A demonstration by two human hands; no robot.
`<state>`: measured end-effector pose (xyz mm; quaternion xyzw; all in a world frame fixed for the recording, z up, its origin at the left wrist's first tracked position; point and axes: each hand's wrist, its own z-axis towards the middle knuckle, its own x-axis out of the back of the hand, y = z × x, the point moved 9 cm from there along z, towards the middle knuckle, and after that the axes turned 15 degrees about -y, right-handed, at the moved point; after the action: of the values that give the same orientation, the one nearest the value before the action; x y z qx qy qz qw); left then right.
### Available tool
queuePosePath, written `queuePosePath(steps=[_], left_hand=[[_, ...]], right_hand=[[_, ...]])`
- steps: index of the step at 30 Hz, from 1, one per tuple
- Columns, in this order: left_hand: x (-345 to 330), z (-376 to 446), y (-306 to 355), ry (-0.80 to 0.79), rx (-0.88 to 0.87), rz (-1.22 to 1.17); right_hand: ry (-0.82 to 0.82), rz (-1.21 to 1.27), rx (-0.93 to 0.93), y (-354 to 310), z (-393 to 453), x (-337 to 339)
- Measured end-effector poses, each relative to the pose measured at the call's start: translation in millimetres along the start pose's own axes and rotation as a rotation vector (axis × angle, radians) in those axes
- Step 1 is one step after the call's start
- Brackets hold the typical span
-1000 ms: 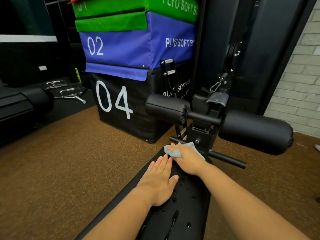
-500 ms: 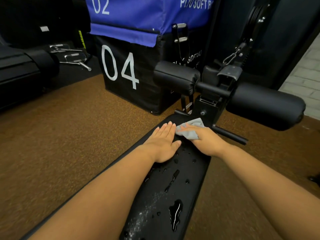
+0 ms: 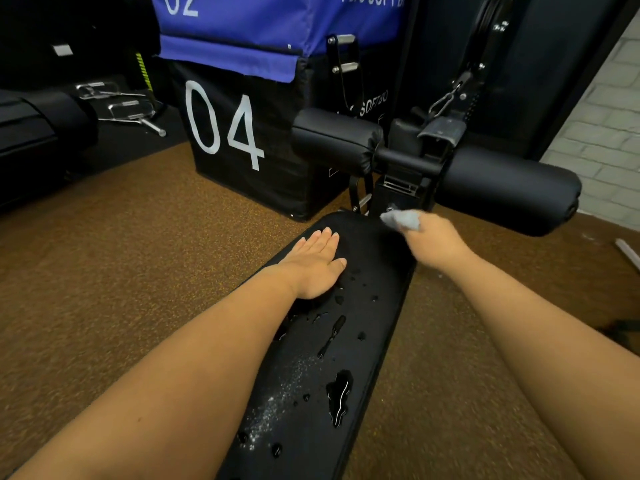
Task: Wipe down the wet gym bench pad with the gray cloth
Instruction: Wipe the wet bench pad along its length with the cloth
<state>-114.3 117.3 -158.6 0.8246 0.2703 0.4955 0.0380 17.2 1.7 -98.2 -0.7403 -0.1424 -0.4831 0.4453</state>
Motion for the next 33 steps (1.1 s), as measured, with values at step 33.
queuePosePath(steps=[33], left_hand=[[-10.3, -52.8, -45.6, -0.009, 0.066, -0.465]], right_hand=[[-0.291, -0.168, 0.154, -72.3, 65.1, -98.0]])
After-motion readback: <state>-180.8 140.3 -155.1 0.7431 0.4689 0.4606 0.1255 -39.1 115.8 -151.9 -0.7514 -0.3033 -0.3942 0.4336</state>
